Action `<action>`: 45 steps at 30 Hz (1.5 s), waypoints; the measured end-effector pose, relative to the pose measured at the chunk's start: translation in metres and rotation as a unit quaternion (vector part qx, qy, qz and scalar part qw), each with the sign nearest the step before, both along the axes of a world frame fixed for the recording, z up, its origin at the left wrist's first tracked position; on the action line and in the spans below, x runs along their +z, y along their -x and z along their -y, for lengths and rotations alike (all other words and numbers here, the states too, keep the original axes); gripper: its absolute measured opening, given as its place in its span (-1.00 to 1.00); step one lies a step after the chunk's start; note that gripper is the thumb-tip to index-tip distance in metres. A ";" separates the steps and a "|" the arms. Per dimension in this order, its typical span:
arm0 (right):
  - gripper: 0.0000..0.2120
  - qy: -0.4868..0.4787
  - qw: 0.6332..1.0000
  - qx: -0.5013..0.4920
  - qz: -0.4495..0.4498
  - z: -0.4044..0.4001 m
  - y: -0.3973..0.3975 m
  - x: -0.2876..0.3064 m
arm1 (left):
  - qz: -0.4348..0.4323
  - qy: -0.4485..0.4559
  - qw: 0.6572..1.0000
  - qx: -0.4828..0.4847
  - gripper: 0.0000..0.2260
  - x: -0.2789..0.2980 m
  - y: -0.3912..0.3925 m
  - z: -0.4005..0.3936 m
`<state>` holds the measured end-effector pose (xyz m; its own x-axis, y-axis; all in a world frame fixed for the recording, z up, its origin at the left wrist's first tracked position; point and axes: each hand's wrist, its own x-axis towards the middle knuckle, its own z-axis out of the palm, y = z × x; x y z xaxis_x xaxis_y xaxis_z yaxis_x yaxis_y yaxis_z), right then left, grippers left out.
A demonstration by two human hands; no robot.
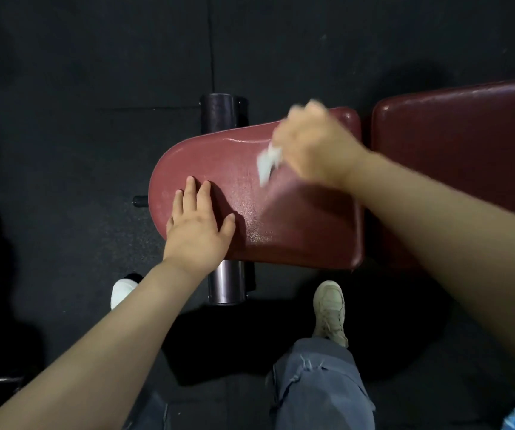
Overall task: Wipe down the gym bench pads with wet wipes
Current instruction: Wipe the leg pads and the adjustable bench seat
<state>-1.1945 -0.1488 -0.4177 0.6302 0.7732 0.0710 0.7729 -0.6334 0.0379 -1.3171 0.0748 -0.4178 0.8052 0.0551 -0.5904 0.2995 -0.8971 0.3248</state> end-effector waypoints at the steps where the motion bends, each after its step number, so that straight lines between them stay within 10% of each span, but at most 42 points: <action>1: -0.90 -0.026 0.997 -0.077 0.012 0.002 -0.016 0.001 | 0.007 -0.002 1.000 0.011 -0.32 0.000 0.000 0.003; 3: -0.94 -0.055 0.988 -0.145 -0.006 -0.001 -0.004 0.002 | 0.010 0.003 1.000 0.020 -0.27 0.002 0.002 0.009; 11: -0.93 0.028 0.985 0.096 -0.138 0.026 0.086 0.015 | -0.011 0.010 0.997 -0.082 0.01 0.007 0.001 0.022; 17: -0.93 -0.030 0.977 -0.209 -0.030 0.021 -0.008 0.013 | -0.026 -0.006 0.997 -0.079 0.03 0.005 -0.002 0.024; 25: -0.94 0.034 0.978 0.098 -0.182 0.058 0.098 0.030 | -0.086 -0.064 0.988 -0.111 0.05 0.007 -0.012 0.036; 32: -0.86 -0.006 0.978 -0.201 -0.053 0.044 0.023 0.013 | -0.078 -0.075 0.989 -0.105 0.04 0.006 -0.012 0.034; 39: -0.93 -0.008 0.982 0.066 -0.178 0.077 0.123 0.030 | -0.087 -0.077 0.987 -0.110 0.03 0.008 -0.012 0.036; 45: -0.94 -0.079 0.949 -0.302 -0.036 0.065 -0.011 0.016 | -0.099 -0.098 0.984 -0.108 0.06 0.005 -0.015 0.037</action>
<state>-1.1832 -0.2142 -0.4017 0.9630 0.2517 0.0967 0.2631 -0.9555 -0.1337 -1.3022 0.0380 -0.4132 0.6810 0.0248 -0.7319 0.1356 -0.9864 0.0927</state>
